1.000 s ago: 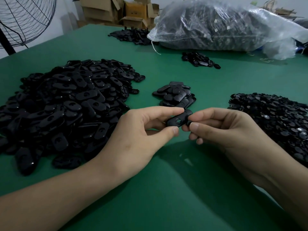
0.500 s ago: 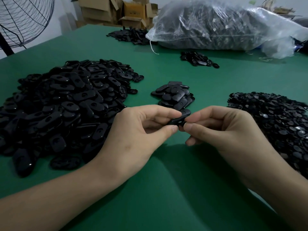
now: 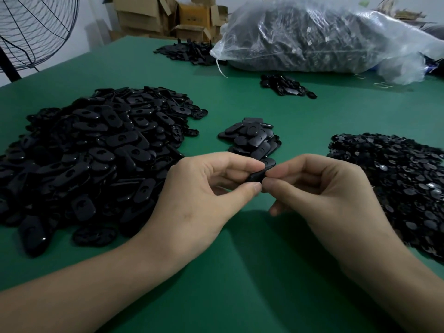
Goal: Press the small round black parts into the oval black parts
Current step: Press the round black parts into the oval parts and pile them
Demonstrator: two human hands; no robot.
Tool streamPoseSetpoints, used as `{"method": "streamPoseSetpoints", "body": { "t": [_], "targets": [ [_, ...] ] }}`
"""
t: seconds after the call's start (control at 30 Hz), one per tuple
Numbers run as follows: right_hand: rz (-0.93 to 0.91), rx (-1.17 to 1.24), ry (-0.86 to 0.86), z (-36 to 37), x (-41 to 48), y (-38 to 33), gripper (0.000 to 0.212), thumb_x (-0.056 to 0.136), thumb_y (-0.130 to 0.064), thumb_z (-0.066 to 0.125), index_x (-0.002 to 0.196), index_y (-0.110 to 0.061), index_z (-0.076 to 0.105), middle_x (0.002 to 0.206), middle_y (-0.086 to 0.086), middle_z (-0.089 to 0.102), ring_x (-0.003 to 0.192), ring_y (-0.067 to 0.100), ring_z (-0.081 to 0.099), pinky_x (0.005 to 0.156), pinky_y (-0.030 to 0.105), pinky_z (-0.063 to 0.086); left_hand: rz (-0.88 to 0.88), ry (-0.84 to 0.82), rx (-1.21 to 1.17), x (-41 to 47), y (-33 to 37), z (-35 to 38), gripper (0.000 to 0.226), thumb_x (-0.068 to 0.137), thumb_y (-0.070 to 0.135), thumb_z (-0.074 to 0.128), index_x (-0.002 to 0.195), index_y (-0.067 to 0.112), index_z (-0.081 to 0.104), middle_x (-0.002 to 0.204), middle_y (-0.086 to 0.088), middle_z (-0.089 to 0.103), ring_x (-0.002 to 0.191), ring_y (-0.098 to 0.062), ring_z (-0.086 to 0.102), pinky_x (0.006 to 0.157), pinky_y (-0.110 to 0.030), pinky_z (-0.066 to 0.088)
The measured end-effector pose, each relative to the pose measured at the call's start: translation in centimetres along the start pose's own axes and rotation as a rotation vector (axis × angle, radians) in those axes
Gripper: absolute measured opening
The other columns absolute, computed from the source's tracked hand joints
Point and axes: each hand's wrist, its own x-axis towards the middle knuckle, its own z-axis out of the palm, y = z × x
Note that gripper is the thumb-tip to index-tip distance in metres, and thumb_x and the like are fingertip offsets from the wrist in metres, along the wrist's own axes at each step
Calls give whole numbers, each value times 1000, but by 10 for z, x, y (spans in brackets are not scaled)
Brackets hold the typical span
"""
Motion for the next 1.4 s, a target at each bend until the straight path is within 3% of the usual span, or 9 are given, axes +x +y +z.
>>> {"method": "streamPoseSetpoints", "body": {
  "t": [0.2,0.37,0.47,0.67,0.8,0.93,1.07,1.17,1.4],
  "targets": [
    [-27,-7,-14,0,-1,-1,6,82,-15,81,81,-19,76,74,-1,77,60,19,73,62,24,59,-28,-20,-39,0,0,0,25,84,9,83,101,28,80,89,7,80,87,-11,77,87,-26,60],
    [-251,-350,47,1,-2,-3,17,82,-17,82,76,-31,74,71,-24,71,66,10,64,62,12,44,-80,-63,-161,1,1,0,22,88,6,77,102,22,80,86,2,81,84,-10,78,73,-13,55],
    [-386,-478,110,1,-4,-7,11,82,-20,82,80,-29,75,66,-31,63,69,6,60,67,6,40,-124,-73,-242,2,2,0,22,89,7,75,104,22,79,89,1,81,86,-11,78,67,-16,56],
    [-460,-544,71,0,-3,-7,6,87,-28,74,91,-26,78,78,-18,64,67,15,57,63,20,44,-161,-82,-358,3,4,-3,25,91,5,70,112,17,75,94,-4,81,89,-15,78,69,-17,56],
    [-442,-517,25,1,-5,-7,10,91,-22,73,97,-28,79,82,-16,66,71,15,59,66,15,41,-150,-65,-366,4,3,-3,27,89,6,72,113,17,76,96,-3,81,90,-13,78,69,-16,56],
    [-397,-399,-19,-1,-5,-9,24,91,-12,69,103,-31,77,85,-10,71,77,16,62,72,14,43,-46,-92,-284,5,4,-1,28,90,3,72,112,18,77,98,1,81,90,-9,77,72,-17,57],
    [-111,61,-10,-2,-2,-9,26,90,-11,70,109,-28,68,79,2,72,67,12,62,65,31,51,45,-60,-254,3,5,0,27,90,-3,72,104,20,79,94,1,81,89,-14,78,77,-18,58],
    [44,177,-71,-1,1,-6,9,90,-12,74,97,-14,69,70,2,66,56,12,50,54,21,43,72,-31,-263,2,5,0,25,89,-3,73,100,18,79,93,2,81,89,-13,78,76,-20,60],
    [184,423,-209,3,1,-4,15,84,-8,76,93,-10,64,72,10,63,51,14,43,51,18,41,168,-10,-190,0,5,0,22,85,3,77,97,21,78,94,5,81,90,-13,78,83,-20,59]
  ]
}}
